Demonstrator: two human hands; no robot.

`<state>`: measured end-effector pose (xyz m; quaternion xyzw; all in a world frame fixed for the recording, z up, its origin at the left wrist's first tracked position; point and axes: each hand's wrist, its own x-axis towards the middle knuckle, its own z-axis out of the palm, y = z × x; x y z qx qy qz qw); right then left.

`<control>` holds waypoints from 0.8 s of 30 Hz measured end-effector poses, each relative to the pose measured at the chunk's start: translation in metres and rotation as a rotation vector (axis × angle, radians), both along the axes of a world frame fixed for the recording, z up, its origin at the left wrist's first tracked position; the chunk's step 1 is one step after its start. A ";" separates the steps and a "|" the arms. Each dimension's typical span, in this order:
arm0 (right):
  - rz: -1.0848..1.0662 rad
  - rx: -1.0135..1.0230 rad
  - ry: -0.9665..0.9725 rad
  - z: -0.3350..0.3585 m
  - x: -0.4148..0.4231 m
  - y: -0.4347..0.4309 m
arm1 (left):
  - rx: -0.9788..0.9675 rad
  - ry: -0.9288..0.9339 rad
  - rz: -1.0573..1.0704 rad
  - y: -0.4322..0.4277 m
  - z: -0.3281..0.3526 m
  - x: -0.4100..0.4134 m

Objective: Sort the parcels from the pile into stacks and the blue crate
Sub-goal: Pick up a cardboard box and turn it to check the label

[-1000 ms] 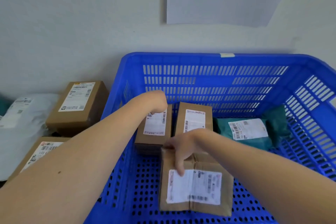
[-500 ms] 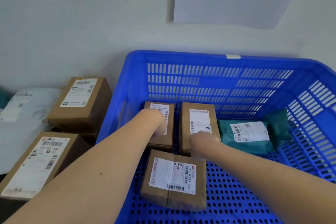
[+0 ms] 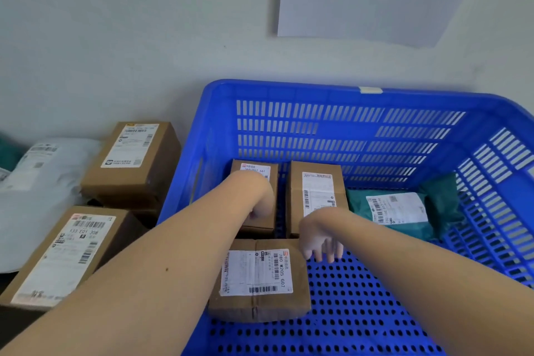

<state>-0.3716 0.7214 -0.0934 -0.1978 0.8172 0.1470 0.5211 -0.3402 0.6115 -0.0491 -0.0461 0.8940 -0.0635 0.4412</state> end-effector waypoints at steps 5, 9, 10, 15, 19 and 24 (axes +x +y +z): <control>0.005 -0.204 0.150 0.029 -0.005 -0.015 | -0.007 0.300 0.038 -0.004 0.021 -0.001; 0.066 -0.331 0.353 0.057 -0.008 -0.026 | -0.073 0.599 0.079 -0.015 0.045 0.011; 0.080 -0.360 0.413 0.061 -0.008 -0.028 | -0.060 0.666 0.099 -0.017 0.050 0.015; 0.022 -0.615 0.573 0.085 0.006 -0.037 | -0.014 0.986 0.213 -0.047 0.072 0.058; 0.026 -0.800 0.675 0.107 0.035 -0.049 | -0.001 1.046 0.333 -0.083 0.082 0.098; 0.077 -0.981 0.681 0.129 0.084 -0.084 | 0.057 1.107 0.394 -0.120 0.086 0.148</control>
